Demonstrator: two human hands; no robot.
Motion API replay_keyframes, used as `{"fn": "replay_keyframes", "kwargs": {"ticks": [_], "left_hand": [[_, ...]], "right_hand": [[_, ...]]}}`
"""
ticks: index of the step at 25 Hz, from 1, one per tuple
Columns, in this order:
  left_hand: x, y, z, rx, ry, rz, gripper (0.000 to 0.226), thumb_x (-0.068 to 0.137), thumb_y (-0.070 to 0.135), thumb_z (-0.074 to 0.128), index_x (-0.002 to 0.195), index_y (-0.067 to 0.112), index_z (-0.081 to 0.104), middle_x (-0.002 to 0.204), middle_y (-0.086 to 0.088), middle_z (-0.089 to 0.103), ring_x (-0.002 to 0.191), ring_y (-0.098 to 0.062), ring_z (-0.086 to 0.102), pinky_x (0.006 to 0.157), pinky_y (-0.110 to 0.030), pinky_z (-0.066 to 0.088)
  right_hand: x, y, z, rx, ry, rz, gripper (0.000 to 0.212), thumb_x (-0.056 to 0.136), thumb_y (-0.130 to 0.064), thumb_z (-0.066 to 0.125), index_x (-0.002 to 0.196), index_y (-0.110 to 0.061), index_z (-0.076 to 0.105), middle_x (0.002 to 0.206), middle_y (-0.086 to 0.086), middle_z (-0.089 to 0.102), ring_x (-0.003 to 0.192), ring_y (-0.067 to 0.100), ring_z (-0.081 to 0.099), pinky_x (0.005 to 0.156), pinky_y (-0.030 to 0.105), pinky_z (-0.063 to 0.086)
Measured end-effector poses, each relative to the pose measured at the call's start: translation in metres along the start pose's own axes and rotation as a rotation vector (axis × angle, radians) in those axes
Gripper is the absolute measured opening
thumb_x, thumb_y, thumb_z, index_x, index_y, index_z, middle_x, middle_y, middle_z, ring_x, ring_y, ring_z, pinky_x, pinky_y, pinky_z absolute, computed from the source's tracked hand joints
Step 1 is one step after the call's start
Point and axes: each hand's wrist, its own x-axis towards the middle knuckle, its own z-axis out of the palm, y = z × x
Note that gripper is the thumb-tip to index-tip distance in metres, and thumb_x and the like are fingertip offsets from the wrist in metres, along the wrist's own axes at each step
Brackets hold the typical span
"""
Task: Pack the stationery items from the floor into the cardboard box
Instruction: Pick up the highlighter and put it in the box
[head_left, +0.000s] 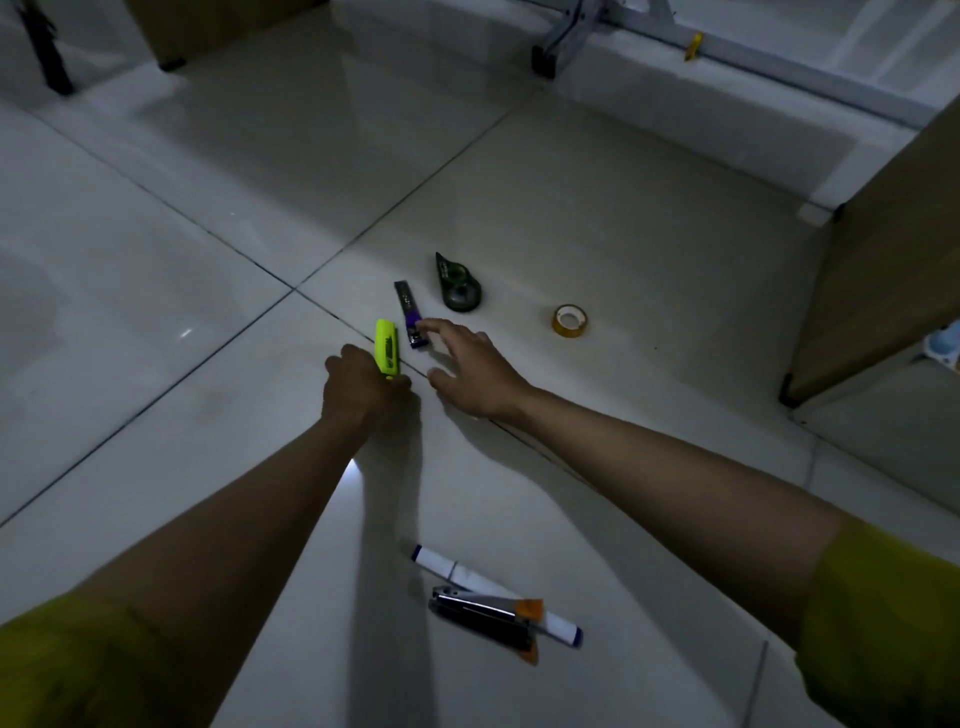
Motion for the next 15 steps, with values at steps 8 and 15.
{"fn": "replay_keyframes", "kwargs": {"ticks": [8, 15], "left_hand": [[-0.016, 0.014, -0.010, -0.653, 0.061, -0.056, 0.022, 0.086, 0.012, 0.059, 0.107, 0.008, 0.060, 0.085, -0.008, 0.060, 0.075, -0.023, 0.058, 0.071, -0.027, 0.053], [-0.043, 0.061, 0.002, -0.456, -0.101, 0.359, 0.032, 0.083, 0.015, 0.064, 0.115, 0.013, 0.062, 0.109, -0.014, 0.065, 0.097, -0.032, 0.063, 0.087, -0.051, 0.053]], "right_hand": [[-0.007, 0.001, -0.009, 0.239, 0.029, 0.095, 0.058, 0.094, -0.020, 0.053, 0.146, -0.024, 0.029, 0.145, 0.011, 0.045, 0.132, 0.026, 0.045, 0.093, 0.023, 0.035], [-0.028, 0.012, -0.053, 0.518, 0.295, 0.123, 0.071, 0.091, -0.035, 0.059, 0.149, -0.032, 0.017, 0.140, 0.007, 0.046, 0.110, 0.027, 0.060, 0.086, 0.039, 0.053]]}}
